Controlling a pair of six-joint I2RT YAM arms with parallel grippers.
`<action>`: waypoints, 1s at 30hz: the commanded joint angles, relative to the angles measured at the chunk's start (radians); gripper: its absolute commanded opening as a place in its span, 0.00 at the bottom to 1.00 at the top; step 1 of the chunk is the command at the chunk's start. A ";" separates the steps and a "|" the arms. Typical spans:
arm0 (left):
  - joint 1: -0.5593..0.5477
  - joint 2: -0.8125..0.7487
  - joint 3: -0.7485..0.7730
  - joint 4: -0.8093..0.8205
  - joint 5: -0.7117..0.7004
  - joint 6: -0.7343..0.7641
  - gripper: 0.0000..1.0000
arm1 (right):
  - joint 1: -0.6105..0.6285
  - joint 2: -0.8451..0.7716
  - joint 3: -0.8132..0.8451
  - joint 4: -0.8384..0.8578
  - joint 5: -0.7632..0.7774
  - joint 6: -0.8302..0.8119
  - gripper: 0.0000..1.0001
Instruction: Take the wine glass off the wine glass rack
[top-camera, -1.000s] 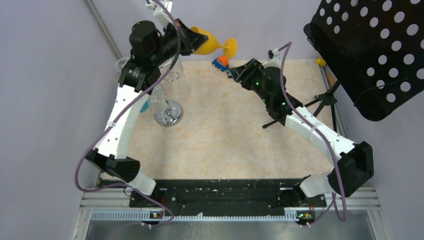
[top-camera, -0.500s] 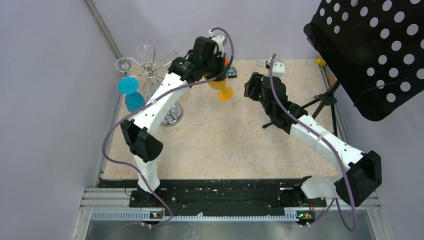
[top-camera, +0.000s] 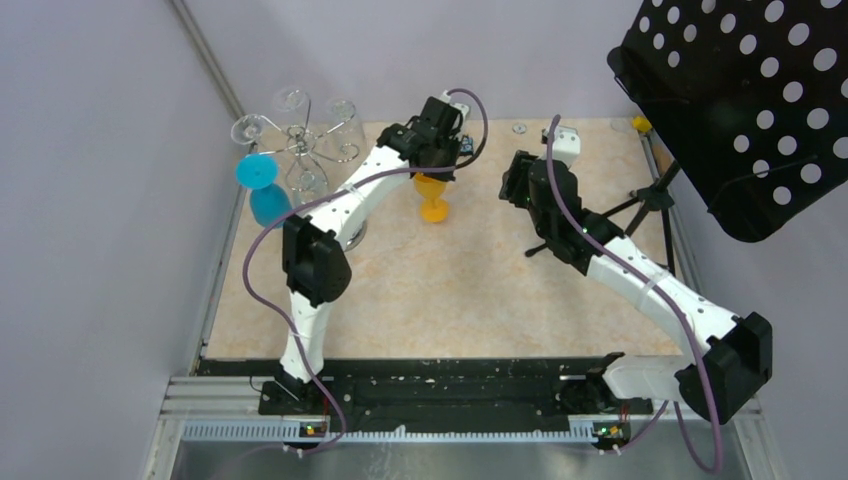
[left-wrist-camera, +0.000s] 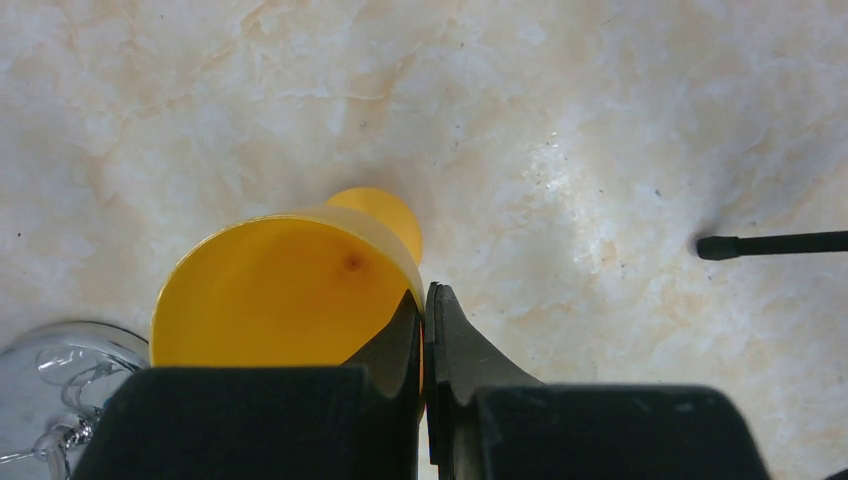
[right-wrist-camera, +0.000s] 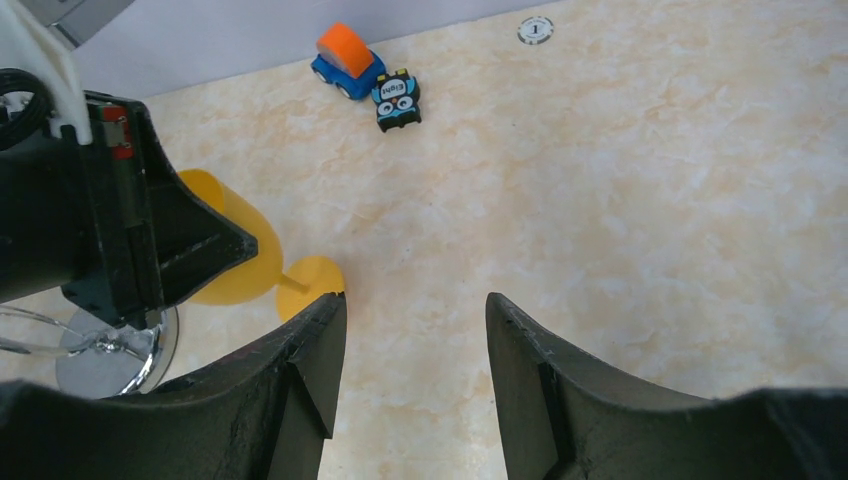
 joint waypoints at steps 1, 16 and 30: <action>0.002 0.033 0.044 0.076 -0.061 0.054 0.00 | 0.004 -0.030 -0.005 0.013 0.028 0.001 0.55; 0.024 0.048 0.048 0.131 -0.065 0.067 0.43 | 0.003 -0.021 0.001 0.001 0.025 0.006 0.55; 0.047 -0.258 0.039 0.137 0.119 0.018 0.63 | 0.004 -0.009 0.027 -0.010 0.010 0.059 0.61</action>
